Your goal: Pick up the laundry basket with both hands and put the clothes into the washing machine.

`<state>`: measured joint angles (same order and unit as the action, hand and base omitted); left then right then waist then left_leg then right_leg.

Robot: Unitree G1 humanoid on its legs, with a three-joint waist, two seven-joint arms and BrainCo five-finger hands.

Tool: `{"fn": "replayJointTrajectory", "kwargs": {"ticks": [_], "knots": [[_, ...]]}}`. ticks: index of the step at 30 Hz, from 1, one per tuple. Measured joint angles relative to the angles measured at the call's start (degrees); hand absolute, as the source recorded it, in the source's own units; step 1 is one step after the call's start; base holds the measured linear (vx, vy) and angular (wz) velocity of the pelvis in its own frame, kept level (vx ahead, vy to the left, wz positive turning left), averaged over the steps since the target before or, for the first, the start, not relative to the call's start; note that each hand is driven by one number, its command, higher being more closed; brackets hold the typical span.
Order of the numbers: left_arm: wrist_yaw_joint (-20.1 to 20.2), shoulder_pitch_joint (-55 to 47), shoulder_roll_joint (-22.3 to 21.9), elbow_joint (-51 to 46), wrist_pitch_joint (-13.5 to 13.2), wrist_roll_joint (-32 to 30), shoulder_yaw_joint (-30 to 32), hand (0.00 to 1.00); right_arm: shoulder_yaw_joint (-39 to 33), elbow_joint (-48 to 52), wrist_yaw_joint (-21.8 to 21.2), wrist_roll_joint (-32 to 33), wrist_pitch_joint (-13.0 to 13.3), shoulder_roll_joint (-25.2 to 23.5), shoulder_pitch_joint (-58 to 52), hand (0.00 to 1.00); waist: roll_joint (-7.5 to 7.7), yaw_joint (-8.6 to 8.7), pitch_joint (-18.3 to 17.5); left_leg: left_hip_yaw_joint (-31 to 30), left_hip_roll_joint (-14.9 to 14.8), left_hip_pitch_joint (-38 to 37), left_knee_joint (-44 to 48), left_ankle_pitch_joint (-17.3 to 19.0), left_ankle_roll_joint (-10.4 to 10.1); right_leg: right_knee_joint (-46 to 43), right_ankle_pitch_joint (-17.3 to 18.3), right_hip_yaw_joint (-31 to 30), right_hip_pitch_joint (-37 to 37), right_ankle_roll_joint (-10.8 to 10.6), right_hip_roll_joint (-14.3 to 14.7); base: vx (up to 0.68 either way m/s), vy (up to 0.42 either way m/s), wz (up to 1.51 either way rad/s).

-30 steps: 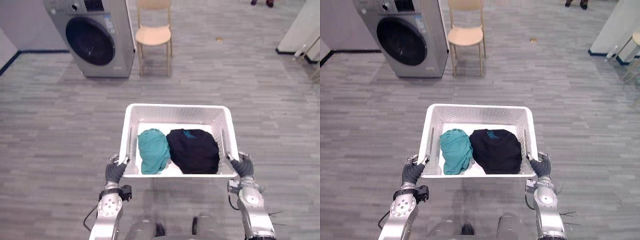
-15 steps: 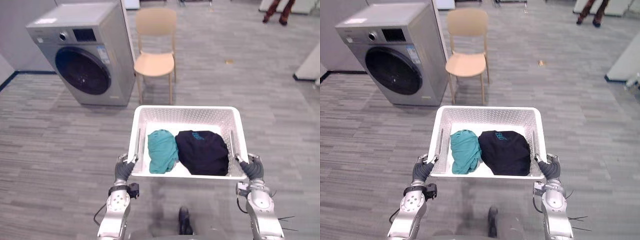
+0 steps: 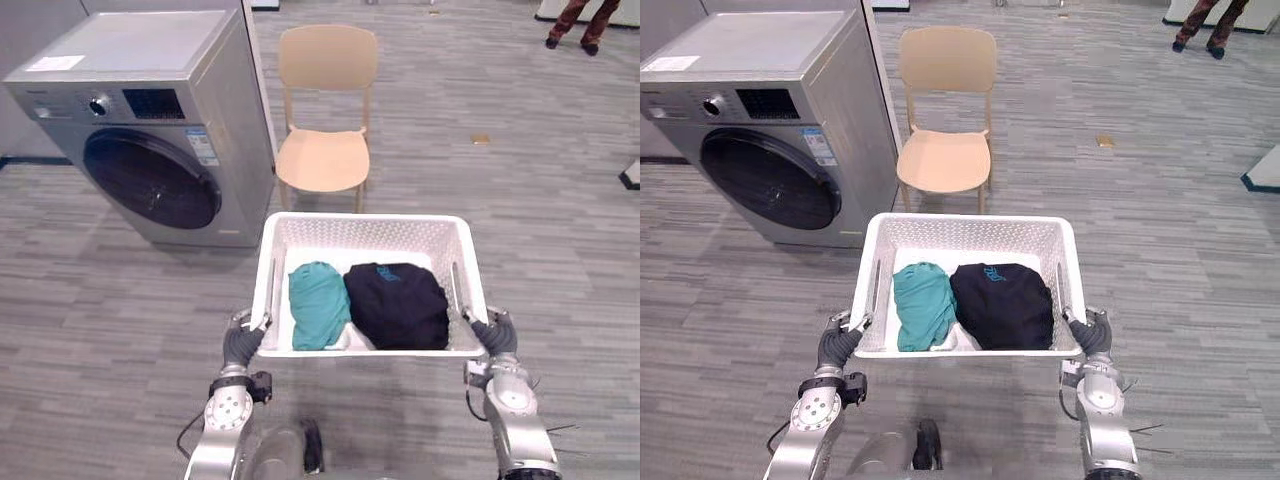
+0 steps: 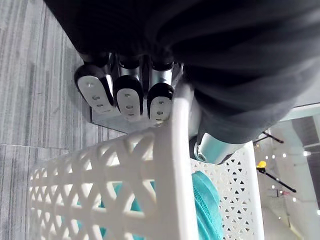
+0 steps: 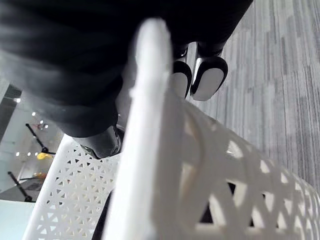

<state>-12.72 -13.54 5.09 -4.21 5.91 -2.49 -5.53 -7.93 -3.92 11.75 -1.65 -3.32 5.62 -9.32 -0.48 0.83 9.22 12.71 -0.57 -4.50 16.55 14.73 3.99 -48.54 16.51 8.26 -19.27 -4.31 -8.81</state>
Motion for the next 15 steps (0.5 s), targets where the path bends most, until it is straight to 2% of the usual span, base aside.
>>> {"fn": "replayJointTrajectory", "kwargs": {"ticks": [1,2,3,4,5,6,7,8,9,10,11,12,13,14,15], "knots": [[0.0,0.4,0.1,0.0,0.0,0.0,0.0,1.00,-0.1,0.8,0.0,0.0,0.0,-0.1,-0.4,1.00,-0.13,0.14,-0.1,-0.3,-0.2,-1.1,-0.5,0.0,0.0,4.8,-0.6,0.1,-1.1,0.5,1.0,0.57,0.006,0.40],[0.0,1.2,0.1,-0.3,0.0,0.0,0.0,1.00,-0.2,2.6,0.1,0.0,0.0,-0.1,-1.3,1.00,-0.18,0.59,-0.2,-0.9,-0.7,-3.3,-1.0,0.6,-0.6,17.0,-3.9,-0.2,-2.2,0.5,3.0,0.73,-0.019,0.54],[0.0,1.3,0.4,-1.0,-0.3,0.0,0.0,1.00,-0.2,4.1,0.1,0.0,0.1,-0.1,-1.6,1.00,0.51,1.23,-0.5,-1.7,-0.4,-6.1,-2.4,1.7,-2.1,28.4,-8.3,-0.8,-2.8,0.2,4.5,0.66,-0.041,0.50],[0.0,1.3,0.6,-1.0,-0.5,0.0,0.0,1.00,-0.2,4.5,0.1,0.0,0.3,-0.2,-1.7,1.00,1.17,1.34,-0.9,-1.9,0.1,-7.9,-3.5,2.3,-2.9,32.5,-10.2,-1.2,-3.2,0.5,4.8,0.71,-0.080,0.34],[0.0,1.3,0.6,-0.8,-0.6,-0.1,0.0,1.00,-0.2,4.8,0.0,0.0,0.5,0.0,-1.7,1.00,1.70,1.58,-1.5,-2.8,0.6,-11.4,-5.1,3.5,-4.9,34.2,-16.1,-2.9,-3.9,2.3,5.9,0.76,-0.110,0.39],[0.0,1.1,-0.8,-0.4,-0.6,-0.3,-0.1,1.00,-0.3,4.7,0.1,0.0,0.4,0.5,-2.4,1.00,0.06,2.20,-2.5,-4.7,-1.0,-14.5,-6.1,4.0,-5.8,32.2,-23.9,-3.9,-2.7,4.7,7.2,0.77,-0.118,0.31],[0.0,1.2,-1.9,-0.1,-0.6,-0.5,-0.1,1.00,-0.4,4.7,0.1,0.0,0.3,1.0,-2.5,1.00,-1.88,2.23,-2.9,-5.0,-2.7,-15.1,-5.6,3.8,-6.2,29.9,-22.0,-3.3,-2.7,5.5,8.4,0.77,-0.125,0.30],[0.0,1.4,-2.2,-0.1,-0.6,-0.5,-0.1,1.00,-0.7,4.8,0.1,0.0,0.2,1.1,-2.4,1.00,-2.68,1.85,-2.9,-5.0,-4.2,-13.9,-0.1,1.5,-9.6,25.3,-18.0,-2.0,-2.5,6.1,8.5,0.72,-0.161,0.23],[0.1,1.0,-2.6,-0.1,-0.6,-0.5,-0.1,1.00,-0.7,5.3,0.0,0.0,0.2,1.3,-3.3,1.00,-3.11,2.24,-2.6,-4.6,-5.7,-9.8,12.5,-3.1,-9.9,23.2,-14.7,-0.4,0.0,6.5,8.7,0.69,-0.177,0.36],[0.1,0.8,-2.9,-0.1,-0.6,-0.5,-0.1,1.00,-0.7,6.2,-0.1,0.1,0.2,1.3,-4.1,1.00,-3.56,2.36,-2.3,-4.6,-7.3,-6.4,21.1,-7.6,-9.6,23.4,-13.3,0.1,2.1,6.9,8.8,0.64,-0.173,0.38],[0.1,0.3,-3.3,-0.3,-0.8,-0.4,0.0,1.00,-0.4,8.5,0.0,0.1,0.2,1.2,-5.7,1.00,-4.03,1.22,-2.3,-4.8,-11.4,1.4,38.1,-16.2,-9.5,24.7,-10.7,0.7,6.0,7.3,9.1,0.68,-0.150,0.14],[0.1,-0.4,-3.4,-0.4,-1.4,-0.4,0.0,1.00,-0.4,9.9,0.2,0.5,0.2,1.2,-5.8,1.00,-4.93,0.64,-1.8,-4.3,-15.4,8.3,51.3,-14.2,-9.3,25.9,-9.6,1.2,9.7,7.9,10.4,0.67,-0.124,0.00],[0.1,-0.7,-3.4,-0.4,-1.5,-0.4,0.0,1.00,-0.4,10.3,0.4,0.7,0.2,1.1,-5.8,1.00,-4.86,0.12,-1.7,-4.2,-16.5,10.9,55.0,-12.5,-8.9,27.0,-9.1,1.1,11.8,8.4,10.7,0.54,-0.086,-0.17],[0.1,-1.1,-3.4,-0.4,-1.6,-0.3,-0.1,1.00,-0.4,10.7,0.5,1.0,0.2,0.9,-6.1,1.00,-3.80,-0.99,-1.2,-3.3,-17.7,14.3,56.4,-9.2,-7.4,30.2,-8.4,0.9,16.1,8.2,10.5,0.50,-0.043,-0.13],[0.2,-1.1,-3.5,-0.5,-2.0,0.1,-0.2,1.00,-0.4,11.9,0.5,1.1,0.2,1.0,-7.0,1.00,-3.45,-1.79,-1.1,-1.8,-18.2,16.8,52.4,-6.4,-6.4,33.1,-8.0,0.9,19.4,7.5,9.7,0.39,-0.028,-0.09]]}}
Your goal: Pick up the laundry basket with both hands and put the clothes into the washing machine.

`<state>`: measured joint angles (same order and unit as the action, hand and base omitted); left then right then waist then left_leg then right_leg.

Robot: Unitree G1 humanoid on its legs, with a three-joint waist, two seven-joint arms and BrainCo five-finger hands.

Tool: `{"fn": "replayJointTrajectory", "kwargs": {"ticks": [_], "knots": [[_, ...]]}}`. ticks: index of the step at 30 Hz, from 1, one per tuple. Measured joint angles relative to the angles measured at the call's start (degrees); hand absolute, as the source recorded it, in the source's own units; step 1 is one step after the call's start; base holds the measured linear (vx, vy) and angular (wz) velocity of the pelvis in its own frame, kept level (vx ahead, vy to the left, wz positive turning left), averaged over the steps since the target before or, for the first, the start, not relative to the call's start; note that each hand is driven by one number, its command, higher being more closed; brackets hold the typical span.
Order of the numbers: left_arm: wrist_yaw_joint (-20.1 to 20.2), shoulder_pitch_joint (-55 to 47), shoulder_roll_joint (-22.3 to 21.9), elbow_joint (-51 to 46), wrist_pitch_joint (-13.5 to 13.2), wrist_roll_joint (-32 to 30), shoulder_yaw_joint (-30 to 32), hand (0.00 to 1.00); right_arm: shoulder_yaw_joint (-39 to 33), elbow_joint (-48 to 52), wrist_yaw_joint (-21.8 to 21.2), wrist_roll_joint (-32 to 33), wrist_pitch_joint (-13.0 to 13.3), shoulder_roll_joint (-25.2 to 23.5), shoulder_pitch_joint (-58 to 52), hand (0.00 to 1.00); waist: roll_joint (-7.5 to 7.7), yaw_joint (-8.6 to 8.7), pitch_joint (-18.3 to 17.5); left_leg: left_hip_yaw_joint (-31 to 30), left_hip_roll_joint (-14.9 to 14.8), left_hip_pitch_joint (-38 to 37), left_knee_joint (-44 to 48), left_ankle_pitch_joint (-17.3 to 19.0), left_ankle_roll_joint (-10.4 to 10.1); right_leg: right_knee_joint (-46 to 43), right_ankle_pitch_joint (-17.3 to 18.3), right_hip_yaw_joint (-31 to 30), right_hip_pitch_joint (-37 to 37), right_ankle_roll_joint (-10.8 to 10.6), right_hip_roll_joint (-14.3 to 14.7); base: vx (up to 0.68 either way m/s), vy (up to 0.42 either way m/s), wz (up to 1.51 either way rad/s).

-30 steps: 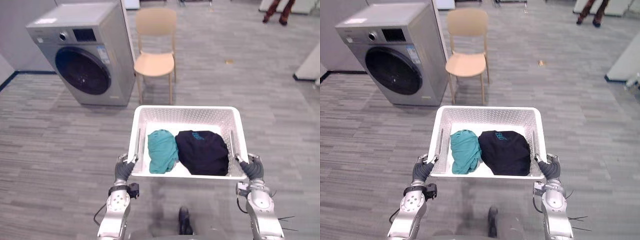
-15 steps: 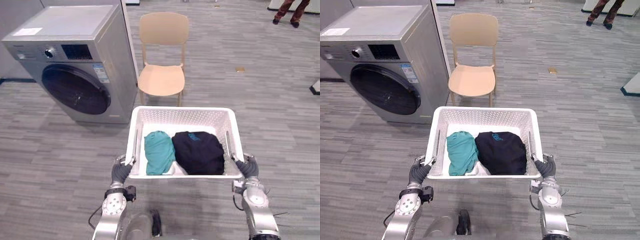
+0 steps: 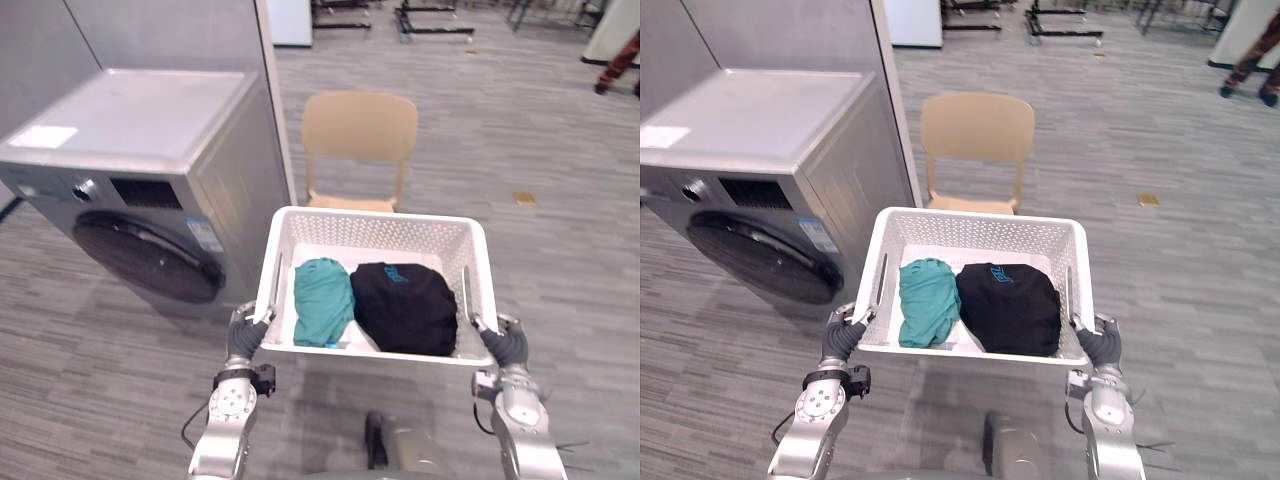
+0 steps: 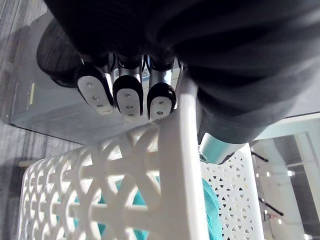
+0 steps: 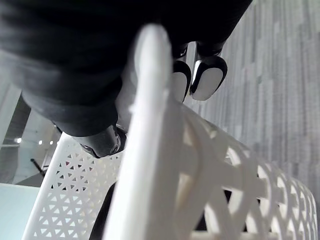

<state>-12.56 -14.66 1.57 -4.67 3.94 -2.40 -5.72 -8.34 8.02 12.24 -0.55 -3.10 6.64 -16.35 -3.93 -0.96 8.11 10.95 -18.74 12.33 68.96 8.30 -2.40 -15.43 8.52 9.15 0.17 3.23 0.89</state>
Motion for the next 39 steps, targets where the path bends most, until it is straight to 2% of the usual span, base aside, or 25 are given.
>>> {"fn": "replayJointTrajectory", "kwargs": {"ticks": [1,2,4,5,6,7,8,10,14,16,19,20,21,22,24,29,30,31,35,39], "knots": [[0.0,-0.1,-0.1,0.0,-0.2,0.3,0.0,1.00,-0.1,0.6,0.0,0.0,0.0,0.0,-0.2,1.00,0.35,-0.14,0.2,1.0,-0.3,1.3,-3.3,1.3,0.1,1.1,0.2,0.0,1.3,-0.3,-0.3,0.54,0.028,0.01],[0.0,0.0,-0.4,0.0,-0.6,0.5,0.0,1.00,-0.2,1.1,0.0,0.0,0.0,0.1,-0.1,1.00,0.27,-0.30,0.1,2.1,-0.1,3.0,-11.2,3.3,0.4,2.3,0.9,-0.1,3.2,-1.4,-1.2,0.45,0.114,0.02],[0.1,0.0,-0.6,0.0,-0.6,0.5,-0.2,1.00,-0.6,1.0,0.1,0.0,0.0,0.2,-0.2,1.00,0.17,-0.02,0.1,2.7,2.3,3.7,-26.9,3.8,-0.1,2.6,1.7,-0.5,4.2,-2.8,-3.1,0.46,0.185,-0.01],[0.1,0.0,-0.6,0.1,-0.6,0.5,-0.8,1.00,-0.9,0.3,0.1,0.0,0.1,0.6,-0.3,1.00,0.01,0.03,0.0,0.8,5.8,2.2,-39.7,1.4,-1.6,2.5,2.6,-1.2,4.6,-4.4,-4.2,0.28,0.195,-0.12],[0.1,0.0,-0.6,0.2,-0.6,0.4,-1.2,1.00,-1.1,-0.4,0.1,0.0,0.1,1.0,-0.4,1.00,-0.52,0.03,-0.3,-1.0,6.8,1.3,-46.0,-2.2,-1.5,2.4,3.3,-1.8,4.7,-5.5,-4.2,0.32,0.256,-0.25],[0.1,0.6,0.6,1.8,-0.6,0.3,-1.5,1.00,-1.2,-3.7,0.0,0.1,0.1,0.3,0.7,1.00,0.67,0.20,-0.8,-1.5,8.6,0.3,-47.9,-3.9,-0.9,2.5,4.7,-3.6,5.1,-7.6,-5.7,0.31,0.228,-0.26],[0.1,0.9,1.2,3.5,-0.3,0.0,-1.6,1.00,-1.3,-5.2,0.0,0.0,0.1,-1.0,0.4,1.00,2.55,0.36,-1.4,-1.0,10.7,-0.9,-49.1,-2.6,0.0,2.4,4.6,-4.5,5.2,-7.8,-7.6,0.31,0.221,-0.19],[0.1,1.2,1.6,5.3,-0.2,0.0,-1.6,1.00,-1.4,-7.0,0.0,0.0,0.1,-2.1,-0.2,1.00,4.42,0.49,-1.3,1.2,12.2,-1.8,-48.7,-0.7,1.4,-0.2,4.2,-5.9,4.4,-8.5,-9.9,0.32,0.222,-0.25],[-0.1,1.6,3.9,8.3,0.6,-0.7,-1.9,1.00,-0.4,-13.9,0.0,-0.2,0.1,-2.4,2.3,1.00,5.23,0.70,-1.0,5.7,13.9,-7.4,-52.0,2.0,3.7,-19.4,1.6,-10.3,-5.8,-13.4,-12.7,0.22,0.247,-0.50],[-0.4,3.0,5.9,10.2,0.7,-1.1,-1.9,1.00,0.9,-16.9,0.1,-0.2,0.1,-2.5,3.7,1.00,5.26,1.48,-1.0,6.5,14.3,-9.6,-54.2,2.2,3.5,-22.8,3.8,-10.2,-9.8,-12.4,-12.3,0.09,0.106,-0.29],[-1.5,5.6,7.6,12.3,0.7,-1.3,-1.9,1.00,2.6,-18.6,0.6,-0.7,0.1,-2.1,4.9,1.00,5.63,2.76,-0.6,6.5,14.5,-9.6,-55.0,2.5,2.9,-17.0,4.9,-9.0,-14.3,-12.0,-10.4,0.09,0.004,0.03],[-1.6,7.2,8.6,13.1,0.7,-1.8,-2.1,1.00,3.2,-18.6,1.1,-0.8,0.1,-1.8,5.7,1.00,6.92,3.22,-0.3,6.3,15.7,-8.5,-54.3,2.7,2.7,-10.6,1.7,-9.3,-15.1,-9.7,-10.0,0.12,-0.100,0.34],[-1.9,10.2,8.1,15.0,0.6,-1.9,-2.2,1.00,3.6,-19.7,1.9,-1.1,0.2,-0.9,7.8,1.00,7.03,3.73,1.0,4.6,16.1,-6.3,-52.4,3.4,2.1,-8.7,-0.4,-8.9,-16.2,-8.3,-10.5,0.09,-0.095,0.35],[-2.2,11.9,7.6,15.9,0.6,-1.9,-2.2,1.00,3.6,-21.0,2.2,-1.1,0.2,0.2,9.6,1.00,6.30,3.72,2.0,4.3,15.5,-5.1,-51.7,3.4,2.1,-8.0,-1.2,-8.4,-16.5,-8.0,-9.9,0.05,-0.078,0.24],[-3.6,19.8,7.7,18.8,0.6,-1.8,-2.5,1.00,3.5,-24.4,3.3,-1.1,0.2,3.3,17.8,1.00,4.38,3.38,5.9,3.5,13.7,2.0,-49.9,2.9,1.5,-5.0,-4.1,-7.1,-20.9,-7.0,-8.3,-0.03,-0.055,0.02],[-7.9,40.1,9.0,28.9,0.6,0.8,-1.5,1.00,1.4,-27.0,8.1,-0.5,-0.3,5.1,35.1,1.00,4.74,2.88,14.1,3.1,12.7,14.3,-49.2,-0.5,1.6,-2.1,-9.5,-6.0,-31.2,-6.2,-7.5,-0.09,-0.045,0.08],[-8.6,42.2,9.0,29.6,0.6,1.4,-1.4,0.00,1.2,-27.0,8.9,-0.1,-0.7,5.4,36.9,1.00,4.71,2.77,14.9,3.1,12.6,15.3,-48.7,-0.6,1.7,-2.1,-9.7,-6.0,-32.0,-6.3,-7.5,-0.07,0.010,-0.02],[-10.2,46.1,9.0,30.3,0.6,2.8,-0.8,0.00,0.9,-27.0,10.3,0.5,-0.8,5.7,40.2,0.00,4.63,2.55,15.8,3.1,12.5,17.4,-48.1,-0.8,1.9,-1.9,-10.6,-6.0,-33.8,-6.2,-7.5,-0.05,0.039,-0.05],[-12.9,57.3,9.9,34.1,-0.1,5.4,1.6,0.00,0.8,-26.8,13.7,2.9,-0.7,6.2,48.8,0.00,4.57,2.05,16.0,3.1,11.8,23.4,-46.8,-1.4,1.9,1.7,-13.5,-5.7,-37.3,-6.1,-6.9,-0.02,0.037,-0.04],[-13.7,59.0,9.8,34.0,-1.1,5.9,2.1,0.00,1.0,-26.7,14.2,3.3,-0.7,6.1,52.4,0.00,4.15,1.61,16.4,3.2,11.6,24.9,-46.0,-1.4,1.9,1.7,-13.6,-5.6,-38.3,-6.1,-6.9,0.00,0.000,0.00]]}}
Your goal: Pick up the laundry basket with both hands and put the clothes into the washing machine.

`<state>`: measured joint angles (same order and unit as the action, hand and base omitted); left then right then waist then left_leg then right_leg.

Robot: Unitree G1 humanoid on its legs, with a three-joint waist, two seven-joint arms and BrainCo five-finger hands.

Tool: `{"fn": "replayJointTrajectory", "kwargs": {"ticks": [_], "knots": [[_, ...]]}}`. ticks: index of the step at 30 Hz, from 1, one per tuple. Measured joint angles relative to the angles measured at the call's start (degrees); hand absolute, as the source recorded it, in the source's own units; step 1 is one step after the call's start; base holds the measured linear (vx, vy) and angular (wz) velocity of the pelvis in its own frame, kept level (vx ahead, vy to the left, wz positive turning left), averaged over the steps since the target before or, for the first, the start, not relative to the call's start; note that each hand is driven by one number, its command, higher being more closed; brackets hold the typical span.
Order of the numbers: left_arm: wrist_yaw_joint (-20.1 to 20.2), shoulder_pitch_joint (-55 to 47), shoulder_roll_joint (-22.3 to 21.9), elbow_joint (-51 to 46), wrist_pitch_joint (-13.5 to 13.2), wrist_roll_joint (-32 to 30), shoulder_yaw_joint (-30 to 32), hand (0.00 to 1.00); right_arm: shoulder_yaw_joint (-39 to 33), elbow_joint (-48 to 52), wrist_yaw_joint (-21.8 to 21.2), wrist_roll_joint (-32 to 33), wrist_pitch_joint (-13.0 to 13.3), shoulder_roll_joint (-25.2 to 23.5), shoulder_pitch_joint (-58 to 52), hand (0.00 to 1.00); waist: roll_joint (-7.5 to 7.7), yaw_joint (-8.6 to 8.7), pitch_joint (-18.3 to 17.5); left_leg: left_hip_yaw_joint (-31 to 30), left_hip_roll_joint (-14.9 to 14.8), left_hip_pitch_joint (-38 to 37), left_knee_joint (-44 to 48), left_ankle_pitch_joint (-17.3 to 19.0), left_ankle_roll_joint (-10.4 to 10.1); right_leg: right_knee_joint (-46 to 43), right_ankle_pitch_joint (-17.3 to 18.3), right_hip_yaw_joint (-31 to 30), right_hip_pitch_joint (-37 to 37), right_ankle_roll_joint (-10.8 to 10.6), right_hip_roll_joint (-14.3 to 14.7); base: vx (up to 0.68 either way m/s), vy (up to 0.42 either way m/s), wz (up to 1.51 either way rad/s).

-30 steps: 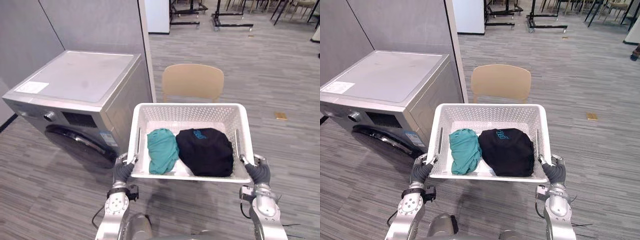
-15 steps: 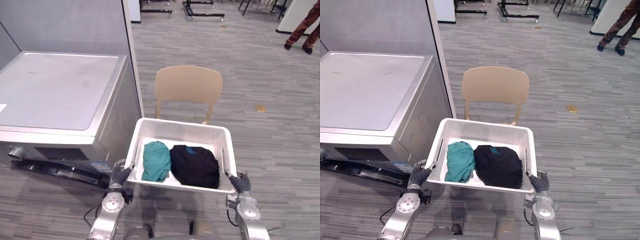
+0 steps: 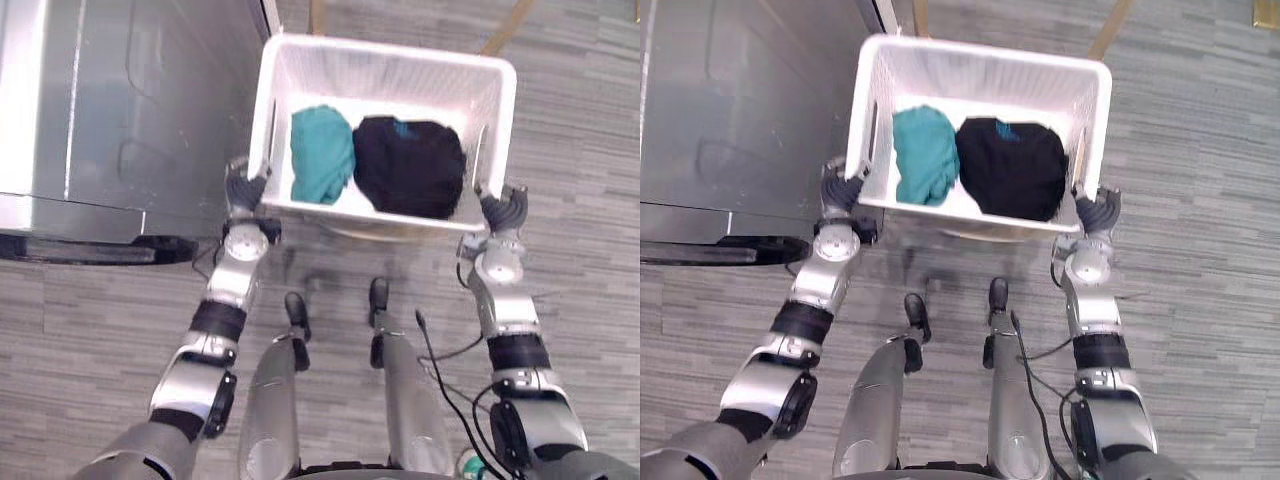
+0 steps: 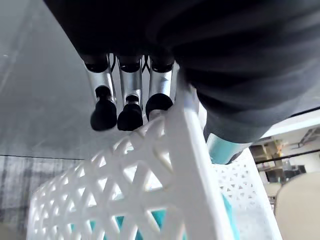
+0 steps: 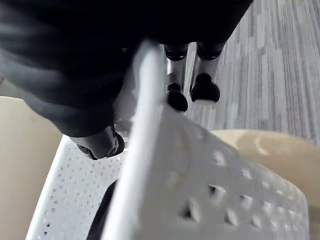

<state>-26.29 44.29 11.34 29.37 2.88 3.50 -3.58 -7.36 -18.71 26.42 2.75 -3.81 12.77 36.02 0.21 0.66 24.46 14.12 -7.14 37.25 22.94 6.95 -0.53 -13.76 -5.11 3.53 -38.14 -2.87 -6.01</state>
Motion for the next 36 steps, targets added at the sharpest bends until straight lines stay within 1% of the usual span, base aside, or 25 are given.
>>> {"fn": "replayJointTrajectory", "kwargs": {"ticks": [4,5,6,7,9,11,13,14,18,19,22,23,25,27,28,30,31,33,34,36], "knots": [[0.2,-0.9,-1.2,-0.1,-0.1,-0.1,0.4,0.00,0.7,2.7,0.2,0.0,0.1,-1.4,-0.6,0.00,0.00,0.01,0.0,0.1,0.0,0.0,0.0,0.0,0.0,0.0,0.0,0.0,0.0,0.0,0.0,0.00,0.000,0.00],[0.3,-1.1,-2.2,-0.4,-0.3,-0.1,0.4,0.00,0.8,4.2,0.0,0.0,0.4,-2.1,-0.7,0.00,0.00,-0.01,0.0,0.1,0.0,0.0,0.0,0.0,0.0,0.0,0.0,-0.1,0.0,0.0,0.0,-0.03,0.000,0.01],[1.1,-1.8,-3.1,-1.1,-0.8,-0.1,0.2,0.00,2.0,5.4,-0.3,0.0,1.2,-2.7,-0.9,0.00,0.00,-0.01,0.0,0.1,0.0,0.0,0.1,0.0,0.0,0.0,0.0,-0.1,0.1,0.0,0.0,-0.04,-0.002,0.01],[1.4,-2.3,-3.4,-1.8,-0.9,-0.1,0.1,0.00,2.5,6.1,-0.4,0.0,1.3,-3.1,-1.5,0.00,0.00,-0.02,0.0,0.1,0.0,0.0,0.2,0.0,0.0,0.0,0.0,-0.1,0.2,0.0,0.0,-0.04,-0.007,0.02],[2.1,-5.5,-5.5,-4.3,-1.1,-0.1,-1.0,0.00,2.8,8.0,-0.4,0.0,1.6,-4.8,-3.7,0.00,0.00,-0.12,0.0,0.1,-0.2,-0.3,0.7,0.1,0.0,0.0,0.0,-0.1,0.8,0.0,0.1,-0.04,-0.011,0.02],[2.6,-8.3,-6.9,-5.7,-1.1,-0.1,-1.1,0.00,2.5,9.5,-0.4,0.0,1.9,-5.1,-6.9,0.00,0.00,-0.23,0.0,0.2,-0.3,-1.1,0.9,0.5,0.0,0.0,0.1,-0.2,1.6,0.1,0.2,-0.04,-0.009,-0.01],[2.6,-11.1,-7.0,-6.6,-1.1,-0.1,-1.1,0.00,1.1,11.4,-0.3,0.0,2.2,-5.5,-10.7,0.00,-0.01,-0.28,0.0,0.3,-0.5,-1.9,0.9,0.9,0.3,-0.2,0.4,-0.4,2.4,0.2,0.4,-0.05,-0.011,-0.01],[2.6,-12.6,-6.9,-7.4,-1.1,-0.1,-1.0,0.00,-0.2,12.7,-0.2,0.0,2.3,-5.6,-13.3,0.00,0.00,-0.30,0.0,0.4,-0.5,-2.4,0.6,1.0,0.4,-0.3,1.2,-0.5,2.9,0.2,0.3,-0.06,-0.017,0.03],[2.6,-16.2,-6.3,-10.3,-1.5,-0.1,-0.2,0.00,-3.1,15.5,-0.1,-0.1,2.6,-5.5,-18.2,0.00,0.01,-0.69,0.0,0.8,-0.6,-3.6,0.5,1.2,0.2,-1.9,2.1,-0.9,3.1,0.5,0.4,-0.05,-0.033,-0.02],[2.7,-18.1,-6.0,-11.8,-2.1,-0.2,0.8,0.00,-3.7,16.5,-0.2,-0.1,3.3,-5.4,-19.8,0.00,0.00,-1.14,0.0,1.0,-0.8,-4.3,0.6,1.2,0.2,-2.3,2.4,-1.0,3.5,0.7,0.5,-0.02,-0.042,-0.06],[2.7,-21.0,-6.9,-13.9,-2.5,-0.1,2.1,0.00,-4.3,18.0,-0.3,-0.1,3.5,-5.4,-22.8,0.00,-0.01,-1.25,0.0,0.6,-0.9,-5.5,0.9,1.3,-0.1,-3.4,3.4,-0.6,4.5,0.8,0.5,0.01,-0.033,0.06],[3.3,-23.5,-7.4,-14.8,-2.9,-0.1,2.5,0.00,-4.4,18.2,-0.6,-0.1,3.5,-5.4,-24.6,0.00,-0.01,-1.36,0.0,0.2,-1.0,-6.6,1.1,1.5,-0.2,-4.2,4.1,-0.2,5.7,0.9,0.5,0.04,-0.030,0.21],[4.5,-28.4,-8.8,-17.0,-3.4,0.5,3.5,0.00,-4.3,19.1,-2.1,-0.1,3.5,-5.6,-28.6,0.00,-0.01,-1.60,0.0,0.1,-1.0,-9.2,1.0,2.0,-0.6,-5.1,5.5,0.6,8.3,0.9,0.2,0.06,-0.017,0.22],[7.3,-36.1,-9.9,-19.9,-3.6,1.8,4.4,0.00,-4.3,20.1,-5.2,-0.1,3.6,-5.7,-35.0,0.00,0.02,-1.80,-0.2,0.0,-0.8,-13.4,0.7,3.2,-1.0,-6.7,8.1,1.4,12.0,0.7,-0.3,0.13,-0.020,0.21],[7.8,-38.2,-10.0,-20.1,-3.7,2.0,4.5,0.00,-4.2,20.0,-5.7,-0.1,3.5,-5.8,-36.6,0.00,0.04,-1.96,-0.6,0.0,-0.7,-14.3,0.5,3.4,-1.0,-7.1,8.5,1.5,12.6,0.8,-0.4,0.14,-0.018,0.16],[10.5,-45.8,-10.6,-19.9,-3.6,2.8,5.9,0.00,-4.4,17.4,-8.3,-0.2,3.5,-6.7,-41.5,0.00,-0.04,-2.04,-3.5,-0.2,-0.2,-17.2,-1.4,3.7,-1.3,-7.3,10.1,2.7,15.2,0.5,-1.1,0.16,-0.018,0.23],[11.3,-47.3,-10.8,-19.5,-3.6,2.9,6.2,0.00,-4.4,16.1,-9.0,-0.4,3.5,-7.0,-42.4,0.00,-0.08,-1.99,-4.2,-0.4,0.0,-18.1,-1.8,3.7,-1.3,-7.2,10.5,2.9,16.1,0.5,-1.2,0.19,-0.022,0.24],[13.5,-51.2,-10.7,-15.9,-3.3,3.1,6.7,0.00,-4.5,10.2,-11.7,-1.2,3.4,-8.4,-45.6,0.00,-0.41,-2.99,-7.0,-0.8,0.3,-22.0,-3.2,3.5,-1.1,-7.2,11.7,4.0,19.8,0.2,-1.6,0.18,-0.018,0.19],[14.0,-51.7,-10.6,-14.6,-3.3,3.0,6.9,0.00,-4.5,8.6,-12.2,-1.2,3.4,-8.7,-46.2,0.00,-0.51,-2.98,-7.9,-0.8,0.4,-22.6,-3.5,3.5,-1.1,-7.1,12.0,4.4,20.4,0.1,-1.8,0.17,-0.015,0.30],[15.4,-52.2,-10.7,-7.8,-3.2,2.5,8.4,0.00,-4.6,2.5,-14.2,-1.6,3.2,-9.3,-46.8,0.00,-0.84,-2.99,-10.5,-2.0,1.1,-25.5,-5.1,3.3,-1.3,-7.0,12.9,5.9,23.3,-0.1,-2.3,0.19,-0.014,0.36]]}}
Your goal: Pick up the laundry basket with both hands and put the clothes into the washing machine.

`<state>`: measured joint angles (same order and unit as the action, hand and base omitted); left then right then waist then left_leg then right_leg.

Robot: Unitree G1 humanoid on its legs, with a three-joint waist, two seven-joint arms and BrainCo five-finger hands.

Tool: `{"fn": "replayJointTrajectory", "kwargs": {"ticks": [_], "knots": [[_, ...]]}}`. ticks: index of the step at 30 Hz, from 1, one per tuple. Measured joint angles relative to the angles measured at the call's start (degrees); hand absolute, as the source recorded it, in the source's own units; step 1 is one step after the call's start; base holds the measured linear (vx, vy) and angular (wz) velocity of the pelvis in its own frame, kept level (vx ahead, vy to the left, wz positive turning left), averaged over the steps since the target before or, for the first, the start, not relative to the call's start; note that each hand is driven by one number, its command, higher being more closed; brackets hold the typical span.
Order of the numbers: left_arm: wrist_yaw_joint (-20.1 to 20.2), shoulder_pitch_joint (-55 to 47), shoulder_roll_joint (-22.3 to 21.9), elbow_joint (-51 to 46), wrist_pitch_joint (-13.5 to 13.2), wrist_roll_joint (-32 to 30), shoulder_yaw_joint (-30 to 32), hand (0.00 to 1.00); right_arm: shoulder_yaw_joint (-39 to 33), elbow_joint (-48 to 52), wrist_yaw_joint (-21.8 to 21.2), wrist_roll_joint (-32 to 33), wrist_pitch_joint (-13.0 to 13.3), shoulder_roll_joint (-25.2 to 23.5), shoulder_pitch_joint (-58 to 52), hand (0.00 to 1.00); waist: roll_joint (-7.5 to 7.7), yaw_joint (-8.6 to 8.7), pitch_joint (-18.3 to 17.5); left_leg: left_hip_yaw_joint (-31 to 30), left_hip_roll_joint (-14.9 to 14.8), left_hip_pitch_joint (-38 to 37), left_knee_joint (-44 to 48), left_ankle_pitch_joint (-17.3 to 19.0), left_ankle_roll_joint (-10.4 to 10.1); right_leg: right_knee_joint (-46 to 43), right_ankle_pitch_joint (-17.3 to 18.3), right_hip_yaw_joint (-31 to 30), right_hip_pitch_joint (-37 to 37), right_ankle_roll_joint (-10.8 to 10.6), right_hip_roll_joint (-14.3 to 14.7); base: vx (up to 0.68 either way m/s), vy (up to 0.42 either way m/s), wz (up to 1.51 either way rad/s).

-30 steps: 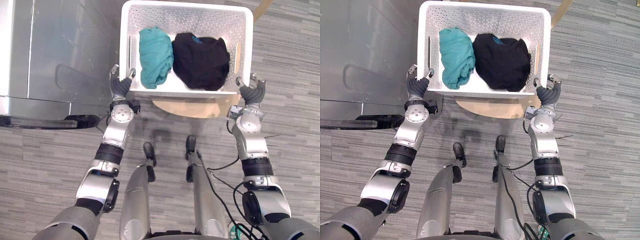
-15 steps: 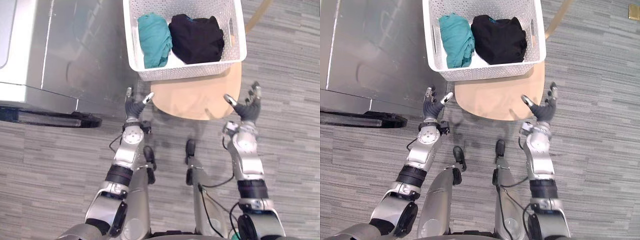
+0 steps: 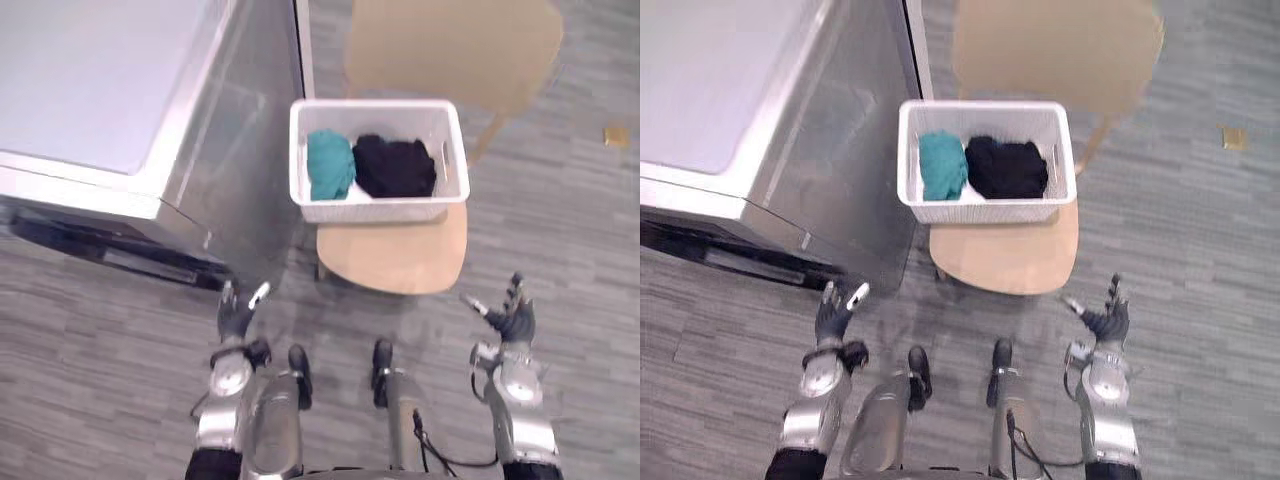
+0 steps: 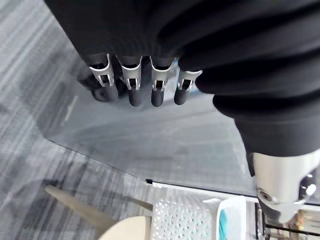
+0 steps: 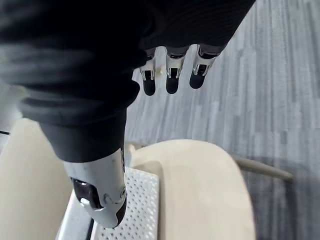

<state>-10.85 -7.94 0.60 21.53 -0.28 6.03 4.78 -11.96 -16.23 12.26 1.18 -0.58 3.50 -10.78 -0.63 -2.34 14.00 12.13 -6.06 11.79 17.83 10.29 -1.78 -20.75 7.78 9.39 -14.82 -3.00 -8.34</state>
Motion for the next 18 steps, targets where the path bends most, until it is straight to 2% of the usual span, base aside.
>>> {"fn": "replayJointTrajectory", "kwargs": {"ticks": [7,10,13,14,15,17,18], "knots": [[0.8,0.0,1.0,21.3,1.3,-5.9,8.3,0.00,-2.2,-17.1,-2.3,-1.3,0.0,0.0,1.4,0.00,-0.72,0.00,-5.2,-3.3,1.4,-6.7,-5.7,-1.8,-1.3,3.2,0.8,4.2,7.7,-0.8,-0.9,0.09,-0.012,0.26],[0.7,0.0,0.9,23.6,1.6,-6.8,9.4,0.00,-2.9,-21.3,-2.4,-1.2,0.0,-0.2,2.2,0.00,-0.72,-0.09,-5.9,-5.8,2.2,-6.6,-7.5,-3.7,-1.4,3.9,0.9,7.0,8.7,-0.8,-1.5,0.01,-0.028,0.53],[0.7,0.7,0.1,23.7,1.3,-6.8,9.4,0.00,-3.2,-24.0,-2.4,-0.5,0.0,-0.5,2.6,0.00,-0.20,0.21,-6.0,-8.5,4.3,-3.7,-9.2,-8.3,-1.5,2.4,2.2,13.7,9.0,-0.9,-4.4,-0.09,-0.014,1.25],[0.7,1.2,-0.4,23.6,1.1,-6.7,9.6,0.00,-4.1,-24.9,-2.3,-0.1,0.1,-1.0,2.7,0.00,0.72,0.48,-6.6,-4.2,4.4,-2.2,-10.8,-9.4,-1.0,2.6,2.3,18.5,8.9,-0.5,-6.2,-0.13,0.052,1.65],[0.7,2.2,-1.0,24.0,1.1,-6.7,10.3,0.00,-4.5,-26.2,-2.3,0.4,0.1,-1.0,3.7,0.00,0.10,0.57,-6.8,7.1,1.4,-1.2,-8.1,-7.8,0.8,2.2,2.2,21.8,9.2,-0.4,-7.0,-0.06,0.086,1.60],[0.4,3.0,-0.9,25.3,1.1,-6.7,10.9,0.00,-5.1,-27.6,-2.2,0.5,0.1,-0.7,5.5,0.00,0.24,0.47,-6.8,19.1,-3.1,-1.6,-3.2,-5.2,3.4,0.5,2.2,25.0,9.5,-0.6,-9.1,0.03,0.117,1.15],[0.4,2.9,-1.1,25.4,1.1,-6.7,10.8,0.00,-5.2,-27.3,-2.2,0.5,0.1,-0.7,6.5,0.00,0.19,0.56,-6.7,20.8,-4.7,-2.1,-1.7,-4.5,2.2,-0.6,1.9,25.8,9.7,-1.3,-10.0,0.07,0.106,0.91]]}}
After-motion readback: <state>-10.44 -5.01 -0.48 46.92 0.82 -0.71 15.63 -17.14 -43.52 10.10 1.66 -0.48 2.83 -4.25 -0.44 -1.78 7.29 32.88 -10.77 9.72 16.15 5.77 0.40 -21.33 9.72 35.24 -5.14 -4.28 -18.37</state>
